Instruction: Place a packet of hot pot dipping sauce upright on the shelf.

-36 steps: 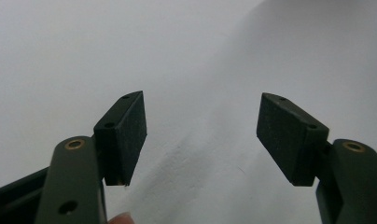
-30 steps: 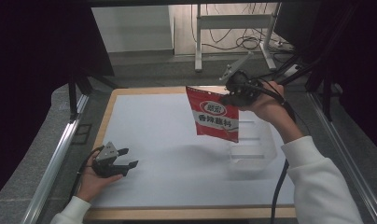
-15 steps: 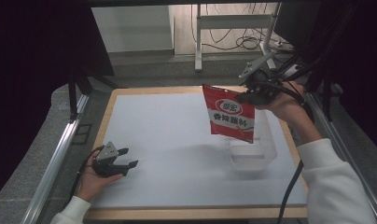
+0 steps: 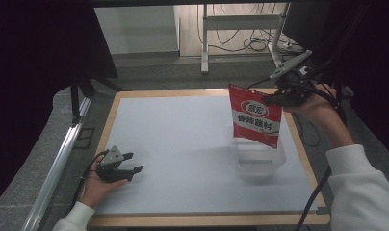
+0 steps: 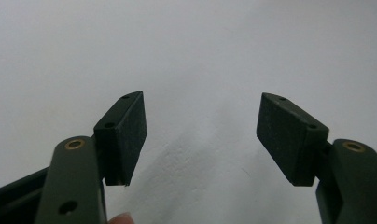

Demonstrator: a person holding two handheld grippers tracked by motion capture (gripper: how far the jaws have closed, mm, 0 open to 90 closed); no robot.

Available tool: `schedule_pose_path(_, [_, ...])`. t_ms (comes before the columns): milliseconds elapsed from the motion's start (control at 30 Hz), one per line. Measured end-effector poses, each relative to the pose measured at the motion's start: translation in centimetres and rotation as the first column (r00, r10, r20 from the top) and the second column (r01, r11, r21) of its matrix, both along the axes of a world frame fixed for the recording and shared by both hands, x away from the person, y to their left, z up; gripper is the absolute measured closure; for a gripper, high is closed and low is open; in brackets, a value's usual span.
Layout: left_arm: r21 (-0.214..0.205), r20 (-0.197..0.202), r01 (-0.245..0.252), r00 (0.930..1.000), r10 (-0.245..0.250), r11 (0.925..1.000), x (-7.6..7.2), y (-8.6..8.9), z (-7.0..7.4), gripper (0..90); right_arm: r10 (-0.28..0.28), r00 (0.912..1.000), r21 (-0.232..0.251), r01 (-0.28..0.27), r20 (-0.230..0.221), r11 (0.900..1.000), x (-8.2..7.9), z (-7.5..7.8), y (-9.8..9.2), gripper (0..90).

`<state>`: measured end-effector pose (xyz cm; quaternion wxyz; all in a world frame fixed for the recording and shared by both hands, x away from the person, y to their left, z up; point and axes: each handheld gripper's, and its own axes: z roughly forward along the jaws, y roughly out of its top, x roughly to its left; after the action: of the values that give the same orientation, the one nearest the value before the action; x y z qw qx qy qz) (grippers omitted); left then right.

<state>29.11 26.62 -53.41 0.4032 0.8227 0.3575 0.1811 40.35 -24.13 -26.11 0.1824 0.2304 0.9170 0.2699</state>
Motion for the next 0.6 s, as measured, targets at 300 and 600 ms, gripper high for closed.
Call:
schedule_pose_path(300, [0.010,-0.009,-0.001,1.0000,0.001,1.0000,0.1,-0.2,-0.2,32.5,0.009,0.9999,0.020,-0.009,0.006,0.9998,0.4,0.0,-1.5,89.0])
schedule_pose_path(600, [0.017,-0.008,-0.001,1.0000,0.001,0.9999,0.1,-0.3,-0.2,32.5,0.040,0.9992,0.012,-0.040,-0.007,0.9991,1.6,-1.7,-1.5,89.0])
